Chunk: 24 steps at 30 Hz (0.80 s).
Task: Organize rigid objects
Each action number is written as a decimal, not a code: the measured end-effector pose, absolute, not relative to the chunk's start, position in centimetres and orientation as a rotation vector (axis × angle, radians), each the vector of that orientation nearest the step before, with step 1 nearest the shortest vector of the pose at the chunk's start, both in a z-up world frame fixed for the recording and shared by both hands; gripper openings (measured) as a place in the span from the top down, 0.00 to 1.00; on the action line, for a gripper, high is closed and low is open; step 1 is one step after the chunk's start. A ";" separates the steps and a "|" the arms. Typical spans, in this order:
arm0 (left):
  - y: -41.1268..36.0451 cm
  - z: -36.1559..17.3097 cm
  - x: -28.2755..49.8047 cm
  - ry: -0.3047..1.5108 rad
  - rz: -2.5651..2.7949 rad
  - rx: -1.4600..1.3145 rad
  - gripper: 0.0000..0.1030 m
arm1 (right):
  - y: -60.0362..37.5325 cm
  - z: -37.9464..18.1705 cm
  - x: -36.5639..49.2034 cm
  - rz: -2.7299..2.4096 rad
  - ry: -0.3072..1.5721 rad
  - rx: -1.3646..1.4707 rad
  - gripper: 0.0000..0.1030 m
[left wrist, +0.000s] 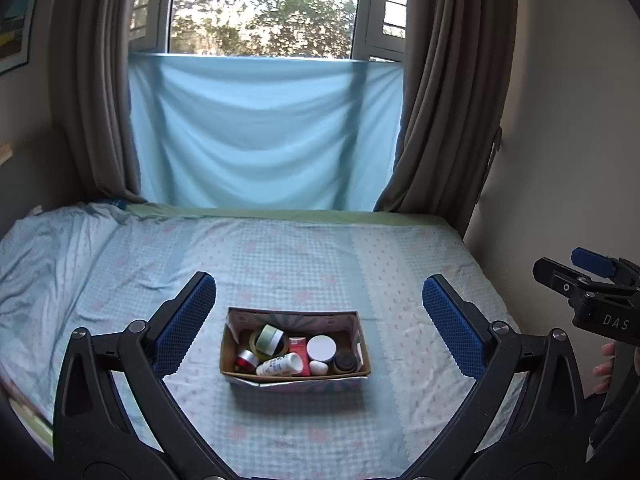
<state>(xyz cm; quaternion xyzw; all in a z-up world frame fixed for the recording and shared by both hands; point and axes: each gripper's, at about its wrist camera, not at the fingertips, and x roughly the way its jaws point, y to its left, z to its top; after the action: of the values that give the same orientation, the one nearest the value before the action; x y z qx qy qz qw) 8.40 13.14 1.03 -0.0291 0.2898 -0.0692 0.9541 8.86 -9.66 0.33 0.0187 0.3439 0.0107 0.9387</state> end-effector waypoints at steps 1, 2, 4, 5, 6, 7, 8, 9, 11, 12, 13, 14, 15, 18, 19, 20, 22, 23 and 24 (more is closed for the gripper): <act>13.1 1.0 8.3 0.587 -0.140 -0.058 0.00 | -9.9 0.3 8.8 0.014 0.702 0.037 0.15; 13.0 1.0 8.3 0.586 -0.139 -0.053 0.00 | -10.0 0.3 8.7 0.009 0.702 0.039 0.15; 12.8 1.2 8.2 0.576 -0.134 -0.041 0.00 | -10.2 0.3 8.6 0.003 0.697 0.043 0.15; 12.7 1.2 8.1 0.573 -0.132 -0.035 0.00 | -10.3 0.3 8.5 0.000 0.694 0.043 0.15; 12.5 1.3 8.1 0.572 -0.131 -0.031 0.00 | -10.4 0.4 8.4 -0.002 0.693 0.043 0.15; 12.6 1.2 8.3 0.570 -0.130 -0.028 0.00 | -10.5 0.4 8.3 -0.003 0.691 0.046 0.15; 12.4 1.3 8.3 0.568 -0.130 -0.024 0.00 | -10.5 0.4 8.3 -0.001 0.689 0.048 0.15; 12.4 1.3 8.3 0.566 -0.129 -0.020 0.00 | -10.6 0.4 8.3 -0.001 0.687 0.049 0.15; 12.4 1.4 8.4 0.562 -0.123 -0.014 0.00 | -10.3 0.5 8.3 -0.002 0.680 0.048 0.15; 12.4 1.4 8.4 0.561 -0.123 -0.014 0.00 | -10.3 0.5 8.3 -0.002 0.677 0.049 0.15; 12.5 1.4 8.4 0.560 -0.124 -0.015 0.00 | -10.3 0.5 8.2 -0.002 0.676 0.052 0.15; 12.6 1.4 8.4 0.558 -0.124 -0.017 0.00 | -10.3 0.5 8.2 -0.002 0.674 0.054 0.15; 12.6 1.5 8.5 0.557 -0.124 -0.017 0.00 | -10.4 0.6 8.2 -0.002 0.673 0.056 0.15; 12.6 1.5 8.6 0.554 -0.122 -0.012 0.00 | -10.4 0.5 8.2 -0.003 0.672 0.061 0.15; 12.6 1.5 8.6 0.554 -0.122 -0.011 0.00 | -10.4 0.5 8.3 -0.003 0.673 0.062 0.15; 12.6 1.5 8.6 0.553 -0.123 -0.010 0.00 | -10.4 0.5 8.3 -0.004 0.672 0.062 0.15; 12.3 1.5 8.5 0.552 -0.121 -0.005 0.00 | -10.5 0.5 8.3 -0.004 0.673 0.062 0.15; 12.3 1.5 8.5 0.552 -0.120 -0.001 0.00 | -10.5 0.5 8.3 -0.003 0.673 0.063 0.15; 12.2 1.6 8.5 0.550 -0.118 0.003 0.00 | -10.5 0.5 8.3 -0.004 0.673 0.063 0.15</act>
<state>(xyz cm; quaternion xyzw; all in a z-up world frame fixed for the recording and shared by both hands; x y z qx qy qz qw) 8.46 12.21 1.56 0.0013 0.2714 -0.0582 0.9607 8.27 -10.45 0.52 0.0310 0.3303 -0.0018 0.9434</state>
